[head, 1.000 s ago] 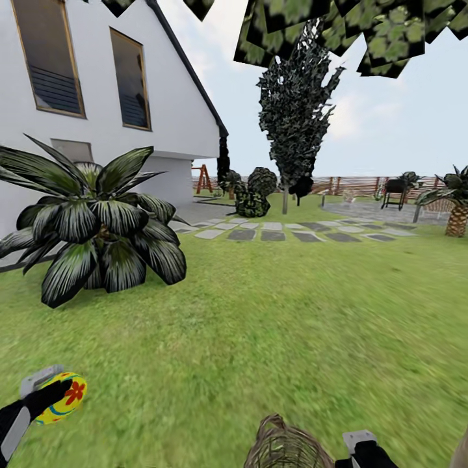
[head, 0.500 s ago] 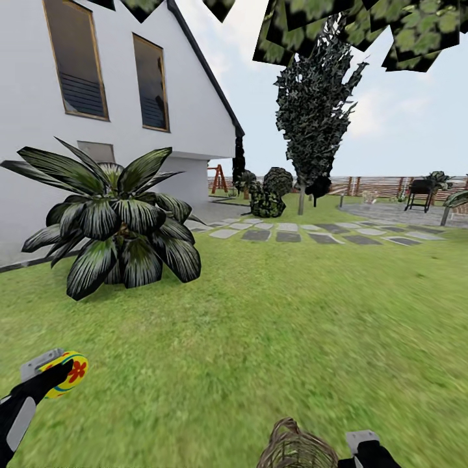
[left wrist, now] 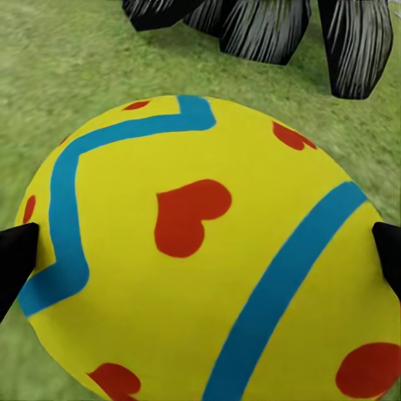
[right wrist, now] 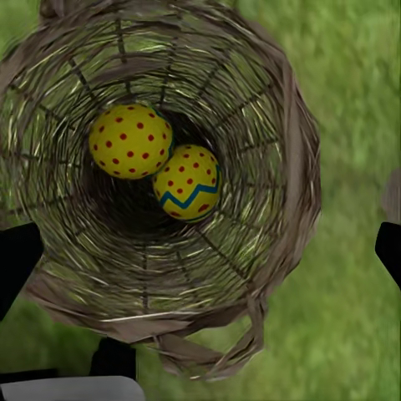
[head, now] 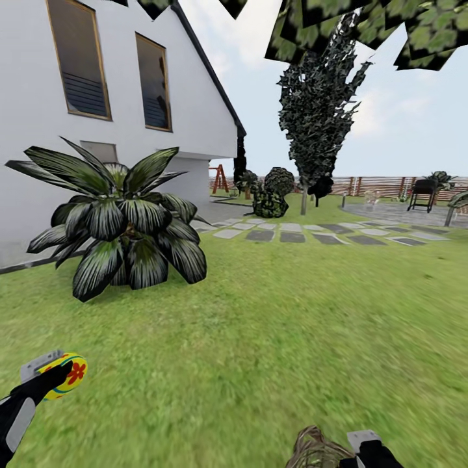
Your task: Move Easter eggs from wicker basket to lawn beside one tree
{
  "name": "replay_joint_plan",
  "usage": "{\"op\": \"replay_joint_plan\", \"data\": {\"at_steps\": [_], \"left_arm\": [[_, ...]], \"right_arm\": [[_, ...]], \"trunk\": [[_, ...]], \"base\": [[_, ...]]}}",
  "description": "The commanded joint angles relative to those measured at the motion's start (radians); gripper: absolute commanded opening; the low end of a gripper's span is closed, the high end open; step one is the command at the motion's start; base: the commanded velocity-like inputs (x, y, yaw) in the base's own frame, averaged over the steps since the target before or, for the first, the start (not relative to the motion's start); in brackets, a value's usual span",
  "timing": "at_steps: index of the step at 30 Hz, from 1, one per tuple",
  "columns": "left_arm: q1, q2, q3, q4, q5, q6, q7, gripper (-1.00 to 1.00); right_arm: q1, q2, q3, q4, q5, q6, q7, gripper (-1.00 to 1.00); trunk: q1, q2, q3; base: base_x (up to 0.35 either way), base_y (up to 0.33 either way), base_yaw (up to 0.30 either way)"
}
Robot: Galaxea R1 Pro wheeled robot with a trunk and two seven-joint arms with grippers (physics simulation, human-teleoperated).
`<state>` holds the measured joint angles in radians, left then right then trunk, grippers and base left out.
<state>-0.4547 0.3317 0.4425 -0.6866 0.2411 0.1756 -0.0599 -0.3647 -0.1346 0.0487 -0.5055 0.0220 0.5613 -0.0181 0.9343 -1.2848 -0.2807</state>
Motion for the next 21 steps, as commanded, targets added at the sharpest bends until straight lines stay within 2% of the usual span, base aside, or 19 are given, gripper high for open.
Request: {"op": "replay_joint_plan", "data": {"at_steps": [1,8,13,21], "left_arm": [[-0.001,0.000,0.004,-0.001,0.008,0.007,-0.008,-1.00],[-0.001,0.000,0.005,0.002,0.007,0.001,-0.012,-1.00],[-0.001,0.000,0.004,0.004,0.007,-0.001,-0.012,-1.00],[-0.001,0.001,0.004,0.006,0.007,0.002,-0.012,-1.00]], "right_arm": [[0.000,-0.002,0.005,-0.002,0.001,0.006,-0.002,1.00],[0.000,-0.006,0.005,-0.002,0.000,0.006,-0.001,1.00],[0.000,-0.006,0.005,-0.002,-0.001,0.006,0.002,1.00],[0.000,-0.019,0.005,-0.040,-0.002,0.008,0.003,1.00]], "trunk": [[0.001,-0.001,-0.001],[0.001,-0.001,-0.001],[0.001,-0.001,-0.001],[0.001,-0.001,-0.001]], "base": [[0.250,0.240,0.000],[0.044,0.326,-0.022],[0.003,0.345,-0.262],[0.105,0.345,-0.288]]}}
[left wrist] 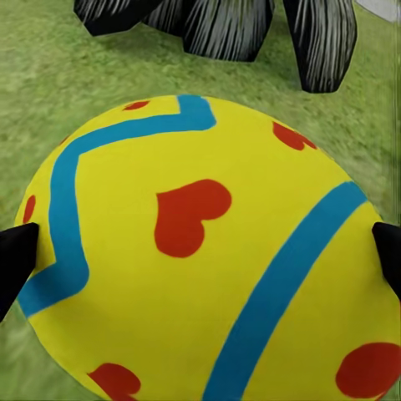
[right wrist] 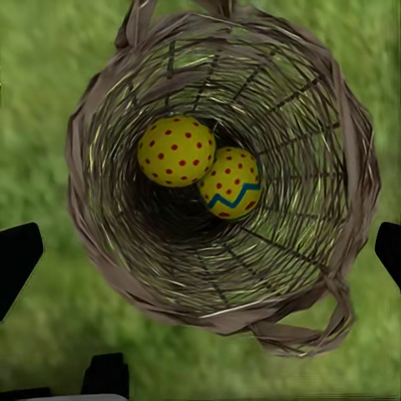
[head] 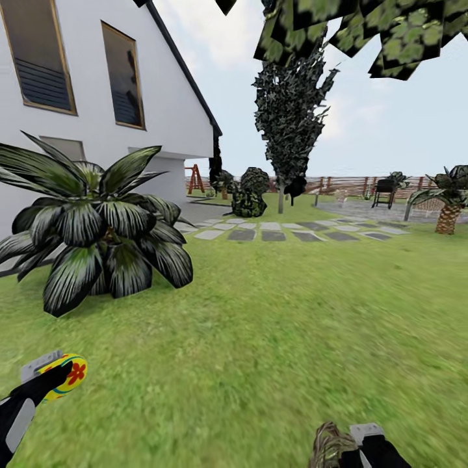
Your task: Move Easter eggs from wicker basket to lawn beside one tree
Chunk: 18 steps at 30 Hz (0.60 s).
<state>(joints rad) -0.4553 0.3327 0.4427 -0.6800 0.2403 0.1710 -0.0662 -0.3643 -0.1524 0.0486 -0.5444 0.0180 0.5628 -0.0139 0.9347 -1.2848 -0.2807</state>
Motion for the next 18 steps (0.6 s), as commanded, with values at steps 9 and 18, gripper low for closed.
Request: {"op": "replay_joint_plan", "data": {"at_steps": [9,18], "left_arm": [[0.000,-0.003,0.002,-0.001,0.007,0.008,-0.006,-1.00],[0.000,-0.003,0.001,0.018,0.007,0.007,-0.006,-1.00]], "right_arm": [[-0.001,0.001,0.005,-0.002,0.002,0.006,-0.001,1.00],[-0.001,-0.001,0.005,-0.002,0.002,0.006,-0.001,1.00]], "trunk": [[0.000,-0.001,-0.001],[0.000,-0.001,-0.001]], "base": [[0.124,0.345,-0.288],[0.132,0.343,-0.288]]}}
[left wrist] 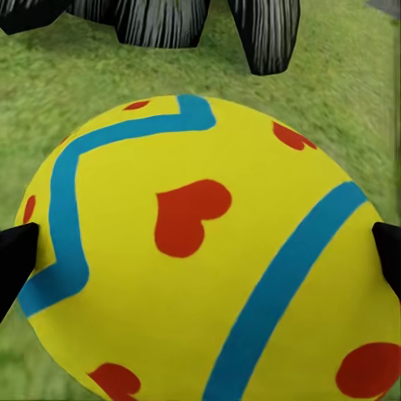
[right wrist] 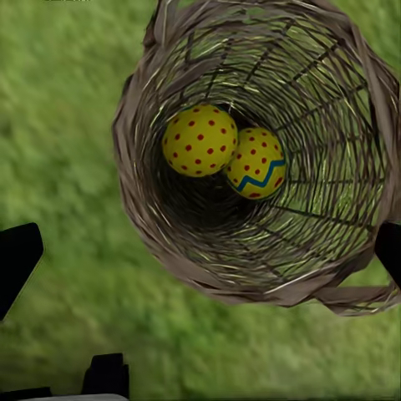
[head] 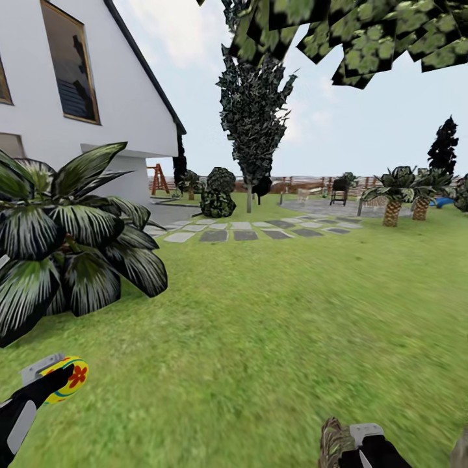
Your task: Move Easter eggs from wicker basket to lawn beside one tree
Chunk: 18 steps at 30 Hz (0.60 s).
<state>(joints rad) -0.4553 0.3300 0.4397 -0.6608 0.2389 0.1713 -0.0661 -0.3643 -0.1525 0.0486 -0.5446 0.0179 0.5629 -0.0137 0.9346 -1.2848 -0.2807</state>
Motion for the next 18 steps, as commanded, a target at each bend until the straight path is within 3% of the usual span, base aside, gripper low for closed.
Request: {"op": "replay_joint_plan", "data": {"at_steps": [1,14,18], "left_arm": [[0.000,0.000,0.004,0.000,0.008,0.007,-0.006,-1.00],[0.000,-0.014,0.004,0.001,0.008,0.005,-0.006,-1.00],[0.000,-0.022,0.004,0.001,0.008,0.004,-0.006,-1.00]], "right_arm": [[-0.001,-0.001,0.005,-0.001,0.002,0.006,-0.002,1.00],[-0.001,-0.001,0.005,-0.001,0.001,0.006,0.000,1.00],[-0.001,-0.015,0.005,-0.002,0.000,0.005,0.001,1.00]], "trunk": [[0.000,-0.001,-0.001],[0.000,-0.001,-0.001],[0.000,-0.001,-0.001]], "base": [[0.139,0.341,-0.288],[0.156,0.332,-0.288],[0.232,0.270,-0.288]]}}
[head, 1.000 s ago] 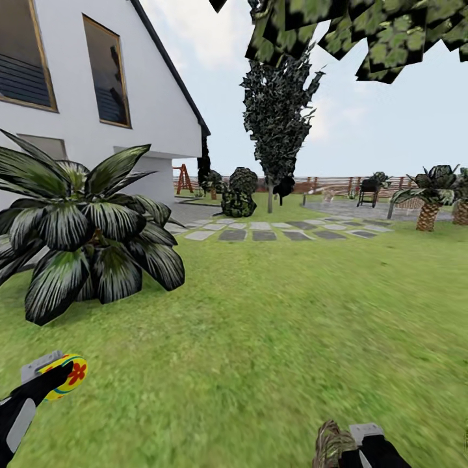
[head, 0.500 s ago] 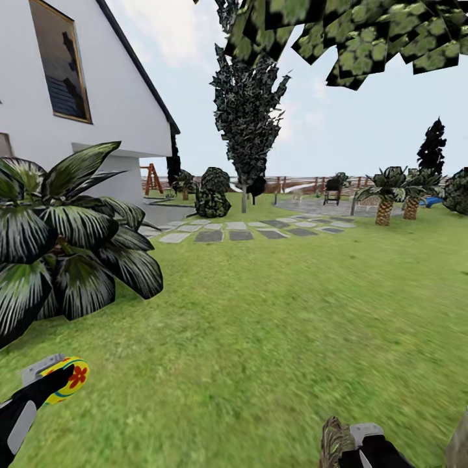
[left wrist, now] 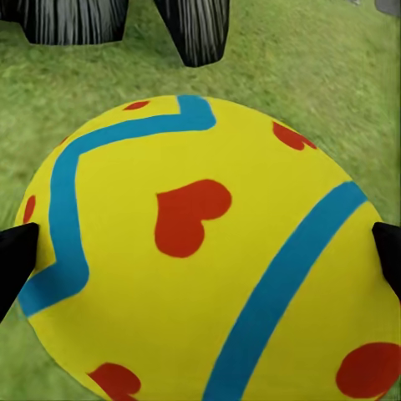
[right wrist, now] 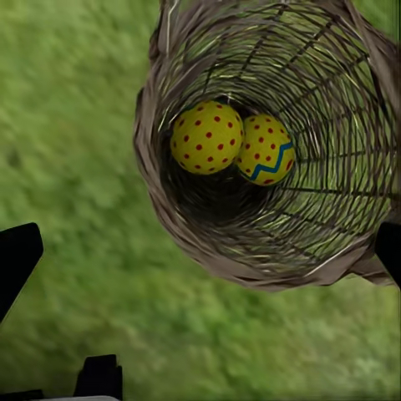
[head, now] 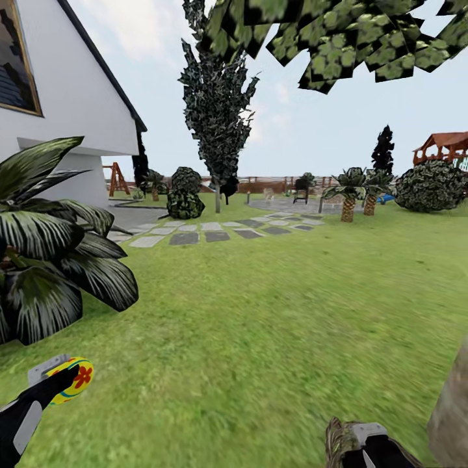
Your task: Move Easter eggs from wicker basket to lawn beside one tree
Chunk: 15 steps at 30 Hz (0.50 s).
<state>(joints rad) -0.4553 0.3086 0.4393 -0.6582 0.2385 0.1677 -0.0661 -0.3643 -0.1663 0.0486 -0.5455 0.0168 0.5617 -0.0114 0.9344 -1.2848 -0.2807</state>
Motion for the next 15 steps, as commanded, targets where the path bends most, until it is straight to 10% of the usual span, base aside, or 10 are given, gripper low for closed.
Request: {"op": "replay_joint_plan", "data": {"at_steps": [1,15], "left_arm": [[0.000,-0.003,0.004,-0.001,0.007,0.007,-0.006,-1.00],[0.000,-0.008,0.002,0.000,0.007,0.006,-0.006,-1.00]], "right_arm": [[-0.001,-0.001,0.005,-0.002,0.002,0.006,-0.001,1.00],[-0.001,-0.002,0.004,-0.002,0.002,0.006,-0.001,1.00]], "trunk": [[0.001,-0.001,-0.001],[0.001,-0.001,-0.001]], "base": [[0.301,0.187,-0.289],[0.283,0.189,-0.289]]}}
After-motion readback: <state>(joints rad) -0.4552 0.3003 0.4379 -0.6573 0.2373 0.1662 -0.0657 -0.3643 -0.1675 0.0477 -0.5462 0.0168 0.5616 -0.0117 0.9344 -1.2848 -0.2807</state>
